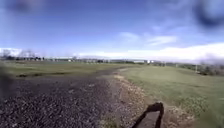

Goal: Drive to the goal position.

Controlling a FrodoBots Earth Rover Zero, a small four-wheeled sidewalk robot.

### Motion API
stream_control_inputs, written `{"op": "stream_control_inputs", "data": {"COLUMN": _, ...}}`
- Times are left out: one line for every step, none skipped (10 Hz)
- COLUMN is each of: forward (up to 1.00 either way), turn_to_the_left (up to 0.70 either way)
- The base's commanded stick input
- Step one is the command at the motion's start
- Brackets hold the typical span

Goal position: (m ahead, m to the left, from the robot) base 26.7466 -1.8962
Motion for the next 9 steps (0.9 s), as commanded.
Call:
{"op": "stream_control_inputs", "data": {"forward": 0.7, "turn_to_the_left": 0.0}}
{"op": "stream_control_inputs", "data": {"forward": 0.7, "turn_to_the_left": 0.0}}
{"op": "stream_control_inputs", "data": {"forward": 0.7, "turn_to_the_left": 0.0}}
{"op": "stream_control_inputs", "data": {"forward": 0.7, "turn_to_the_left": 0.0}}
{"op": "stream_control_inputs", "data": {"forward": 0.7, "turn_to_the_left": 0.0}}
{"op": "stream_control_inputs", "data": {"forward": 0.7, "turn_to_the_left": 0.0}}
{"op": "stream_control_inputs", "data": {"forward": 0.7, "turn_to_the_left": 0.02}}
{"op": "stream_control_inputs", "data": {"forward": 0.7, "turn_to_the_left": 0.08}}
{"op": "stream_control_inputs", "data": {"forward": 0.7, "turn_to_the_left": 0.35}}
